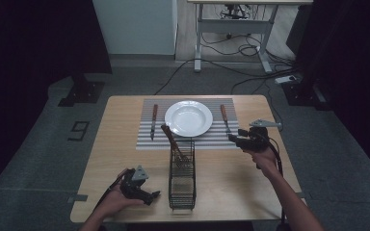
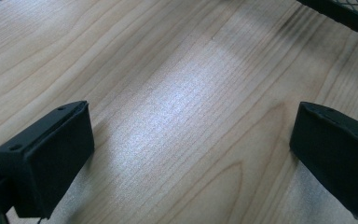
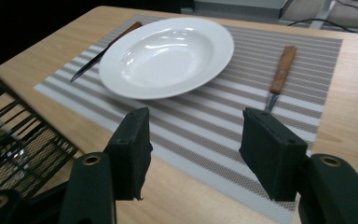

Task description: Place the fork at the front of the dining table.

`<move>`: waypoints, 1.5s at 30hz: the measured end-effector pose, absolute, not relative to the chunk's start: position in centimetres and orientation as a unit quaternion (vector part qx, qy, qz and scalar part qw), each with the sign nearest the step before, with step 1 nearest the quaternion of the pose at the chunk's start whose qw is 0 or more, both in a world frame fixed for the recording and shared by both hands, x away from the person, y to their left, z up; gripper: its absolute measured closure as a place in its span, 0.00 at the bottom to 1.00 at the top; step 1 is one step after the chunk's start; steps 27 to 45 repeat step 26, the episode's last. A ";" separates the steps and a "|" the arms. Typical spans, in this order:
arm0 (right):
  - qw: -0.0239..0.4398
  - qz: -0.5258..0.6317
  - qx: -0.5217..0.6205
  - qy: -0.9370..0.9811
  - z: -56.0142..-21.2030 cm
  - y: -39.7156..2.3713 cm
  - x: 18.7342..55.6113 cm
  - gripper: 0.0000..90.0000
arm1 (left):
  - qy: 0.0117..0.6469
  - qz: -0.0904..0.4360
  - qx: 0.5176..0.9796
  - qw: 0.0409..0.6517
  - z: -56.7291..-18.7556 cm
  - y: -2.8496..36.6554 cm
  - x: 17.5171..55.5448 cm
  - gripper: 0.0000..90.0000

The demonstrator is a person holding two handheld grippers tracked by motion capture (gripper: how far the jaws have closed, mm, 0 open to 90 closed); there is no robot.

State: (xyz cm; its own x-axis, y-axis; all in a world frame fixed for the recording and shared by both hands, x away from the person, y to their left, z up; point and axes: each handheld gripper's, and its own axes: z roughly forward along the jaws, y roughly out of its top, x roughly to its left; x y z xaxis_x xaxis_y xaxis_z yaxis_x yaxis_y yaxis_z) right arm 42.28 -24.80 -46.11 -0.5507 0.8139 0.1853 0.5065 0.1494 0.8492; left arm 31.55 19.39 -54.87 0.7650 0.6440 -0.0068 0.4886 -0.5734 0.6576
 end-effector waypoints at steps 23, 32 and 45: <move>0.127 0.459 0.412 0.777 -48.9 -22.4 39.6 0.47 | 0.321 0.117 0.879 0.331 -54.9 19.4 31.6 0.00; 0.126 0.460 0.416 0.774 -49.0 -22.5 39.6 0.47 | 0.320 0.117 0.880 0.331 -54.9 19.4 31.6 0.00; 0.126 0.460 0.416 0.774 -49.0 -22.5 39.6 0.47 | 0.320 0.117 0.880 0.331 -54.9 19.4 31.6 0.00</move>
